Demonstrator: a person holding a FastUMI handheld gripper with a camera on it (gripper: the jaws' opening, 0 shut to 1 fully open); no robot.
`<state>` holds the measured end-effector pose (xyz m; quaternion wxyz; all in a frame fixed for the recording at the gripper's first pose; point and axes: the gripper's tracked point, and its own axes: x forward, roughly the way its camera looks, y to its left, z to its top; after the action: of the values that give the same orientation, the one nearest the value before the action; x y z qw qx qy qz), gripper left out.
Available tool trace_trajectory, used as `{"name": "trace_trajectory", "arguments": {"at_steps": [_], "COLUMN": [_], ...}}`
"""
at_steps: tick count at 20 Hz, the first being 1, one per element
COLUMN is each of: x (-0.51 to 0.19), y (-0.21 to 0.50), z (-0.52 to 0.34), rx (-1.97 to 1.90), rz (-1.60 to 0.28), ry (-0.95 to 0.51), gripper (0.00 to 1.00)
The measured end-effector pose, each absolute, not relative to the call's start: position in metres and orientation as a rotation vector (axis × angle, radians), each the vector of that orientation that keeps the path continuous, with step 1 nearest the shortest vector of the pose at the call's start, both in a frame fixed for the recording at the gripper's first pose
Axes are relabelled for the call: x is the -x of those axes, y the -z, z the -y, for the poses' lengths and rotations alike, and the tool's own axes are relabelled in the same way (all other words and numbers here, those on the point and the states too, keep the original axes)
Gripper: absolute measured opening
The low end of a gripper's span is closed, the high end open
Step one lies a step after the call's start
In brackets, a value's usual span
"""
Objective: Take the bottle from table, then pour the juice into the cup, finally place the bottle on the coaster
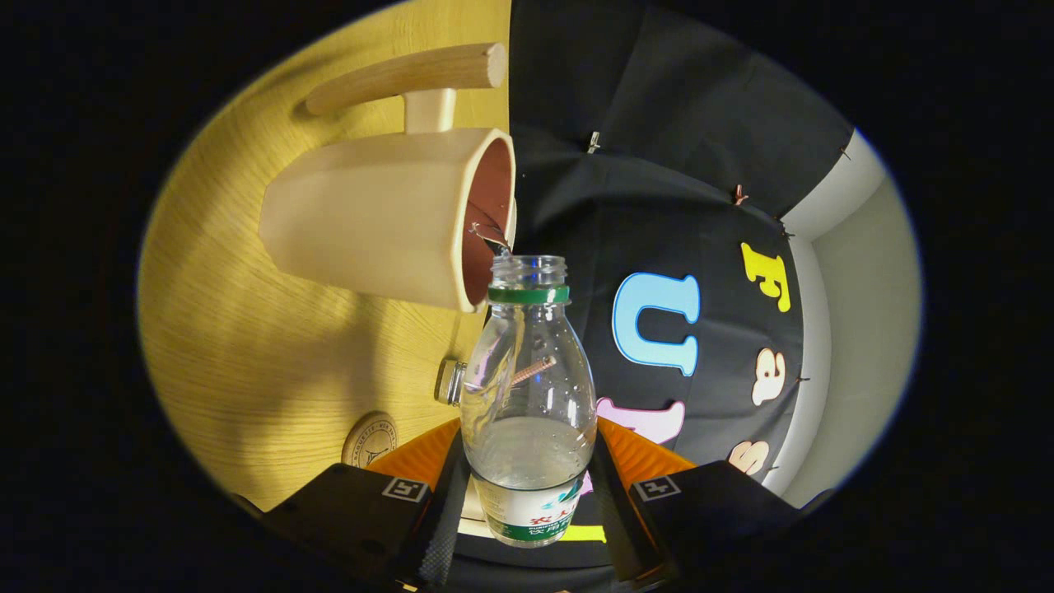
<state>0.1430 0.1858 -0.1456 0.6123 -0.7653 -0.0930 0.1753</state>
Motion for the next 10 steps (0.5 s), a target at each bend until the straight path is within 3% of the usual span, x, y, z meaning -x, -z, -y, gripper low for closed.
{"name": "trace_trajectory", "arguments": {"at_steps": [10], "x": [-0.1456], "y": [0.1435], "z": [-0.1873], "rx": [1.797], "rz": [0.227], "ry": [-0.398], "gripper": [0.75]}}
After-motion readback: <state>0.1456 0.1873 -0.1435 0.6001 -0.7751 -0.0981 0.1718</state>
